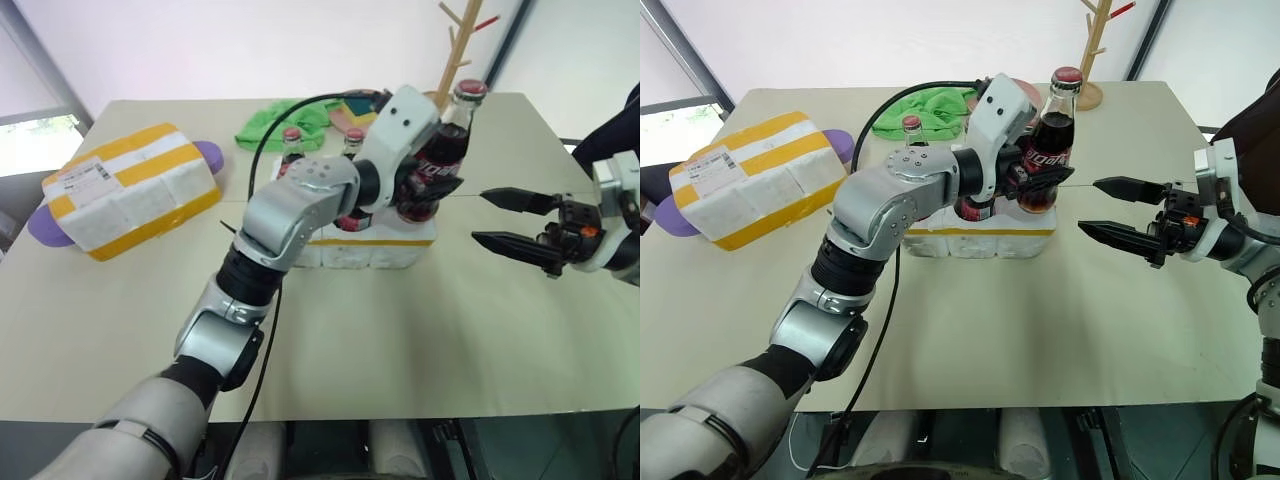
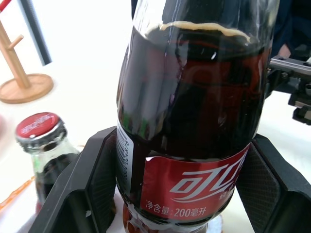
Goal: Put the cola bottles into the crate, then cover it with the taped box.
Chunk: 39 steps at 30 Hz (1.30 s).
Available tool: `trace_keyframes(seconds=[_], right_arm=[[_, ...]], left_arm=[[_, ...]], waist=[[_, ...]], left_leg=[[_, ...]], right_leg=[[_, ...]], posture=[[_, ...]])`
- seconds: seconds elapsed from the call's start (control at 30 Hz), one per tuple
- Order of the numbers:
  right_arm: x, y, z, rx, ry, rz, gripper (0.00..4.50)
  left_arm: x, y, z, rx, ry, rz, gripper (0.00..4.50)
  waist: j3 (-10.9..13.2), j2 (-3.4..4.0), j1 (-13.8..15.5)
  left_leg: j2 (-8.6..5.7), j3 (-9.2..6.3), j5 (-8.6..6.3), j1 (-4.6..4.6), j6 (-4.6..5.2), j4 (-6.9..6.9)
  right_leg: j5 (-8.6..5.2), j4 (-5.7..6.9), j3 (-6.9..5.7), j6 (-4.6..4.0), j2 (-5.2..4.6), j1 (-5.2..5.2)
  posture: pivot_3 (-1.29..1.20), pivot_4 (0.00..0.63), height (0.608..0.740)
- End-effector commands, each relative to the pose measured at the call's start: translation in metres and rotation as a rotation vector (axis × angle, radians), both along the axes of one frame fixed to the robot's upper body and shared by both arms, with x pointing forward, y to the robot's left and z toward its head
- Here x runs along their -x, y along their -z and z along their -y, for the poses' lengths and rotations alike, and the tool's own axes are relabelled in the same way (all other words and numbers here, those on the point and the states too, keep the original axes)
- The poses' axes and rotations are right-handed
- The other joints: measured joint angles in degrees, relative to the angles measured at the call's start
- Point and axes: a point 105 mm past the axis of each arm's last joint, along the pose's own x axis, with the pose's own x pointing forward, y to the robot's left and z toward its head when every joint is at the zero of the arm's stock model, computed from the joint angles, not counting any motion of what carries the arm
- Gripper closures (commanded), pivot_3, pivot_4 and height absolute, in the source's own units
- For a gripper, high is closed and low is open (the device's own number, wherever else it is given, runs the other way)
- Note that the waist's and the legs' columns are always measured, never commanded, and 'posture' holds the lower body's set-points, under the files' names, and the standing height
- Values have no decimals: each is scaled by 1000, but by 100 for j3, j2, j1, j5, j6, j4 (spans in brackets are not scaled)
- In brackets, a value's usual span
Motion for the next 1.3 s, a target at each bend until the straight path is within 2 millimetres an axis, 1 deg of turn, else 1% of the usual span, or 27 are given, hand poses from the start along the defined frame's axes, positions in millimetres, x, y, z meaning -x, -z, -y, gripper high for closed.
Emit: trace_keyframes(seconds=[0.03, 0.13, 0.23, 0.37, 0.5, 0.57, 0.73, 0.97, 1.13, 1.2, 1.23, 1.27, 1.3], right_arm=[[3, -12, 1, 2, 0, 60, 0], [2, -13, 1, 1, 2, 60, 0], [1, -13, 1, 3, 2, 59, 0], [-1, -14, 1, 4, 0, 58, 0], [-1, -14, 0, 5, -2, 53, 0], [-1, -13, 0, 5, -2, 50, 0], [-1, -14, 0, 2, 1, 47, 0], [0, -13, -1, -2, 1, 46, 0], [0, -13, -2, -2, 0, 49, 0], [-1, -14, -2, -1, 1, 51, 0], [-1, -14, -2, -2, 1, 52, 0], [-2, -14, -1, -2, 2, 52, 0], [-2, -14, -1, -1, 2, 52, 0]], left_arm=[[11, -15, 5, 34, 37, 25, 1713], [16, -18, 6, 42, 46, 21, 1713], [26, -23, 9, 63, 83, 20, 1713], [26, -28, 8, 58, 57, 34, 1713], [8, -18, 0, 23, -60, 46, 1713], [-3, -13, -4, 28, -119, 27, 1713], [-21, -1, -8, 3, -210, -34, 1713], [-27, 11, 2, -9, -226, -75, 1713], [-30, 18, 1, -22, -242, -102, 1713], [-29, 19, -1, -21, -237, -113, 679], [-28, 18, -2, -22, -235, -115, 252], [-28, 18, -3, -22, -234, -116, 8], [-27, 18, -3, -23, -233, -114, 8]], waist=[[0, 0, 1], [1, -1, 1], [1, -2, -5], [2, -2, -9], [2, -2, -5], [2, -2, -2], [2, -2, -3], [2, -2, -7], [2, -2, -4], [2, -2, -9], [2, -2, -16], [2, -2, -21], [2, -2, -22]], left_leg=[[0, 0, 0, 0, 0, -1], [0, 0, 0, -2, 0, -1], [0, 0, 0, -7, 0, -2], [0, 0, 0, -17, 0, -2], [0, 0, 0, -17, 0, -3], [0, 0, 0, -17, 0, -2], [-1, 0, 0, -18, 0, -3], [0, 0, 0, -19, 0, -4], [-1, 0, 0, -19, 0, 1], [-1, 0, 0, -18, 0, 1], [-1, 0, 0, -18, 0, 1], [-1, 0, 0, -17, 0, 1], [-1, 0, 0, -17, 0, -1]], right_leg=[[0, 0, 0, 0, 0, 0], [-1, 0, 0, 1, 0, -2], [-1, -1, 0, 1, 0, -6], [-1, 0, 0, 2, 0, -19], [-1, 0, 0, 2, 0, -19], [-1, 0, 0, 2, 0, -18], [-1, -1, 0, 2, 0, -19], [-1, 1, 0, 2, 0, -23], [1, 0, 0, 4, 0, -19], [1, 1, 0, 4, 0, -19], [1, 1, 0, 4, 0, -20], [1, 1, 0, 4, 0, -19], [1, 1, 0, 4, 0, -20]], posture=[[0, 150, 740], [0, 150, 740], [0, 150, 740], [0, 150, 740], [0, 150, 740], [0, 150, 740], [0, 150, 740], [0, 150, 740], [0, 150, 740], [0, 150, 740], [0, 150, 740], [0, 150, 740], [0, 150, 740]])
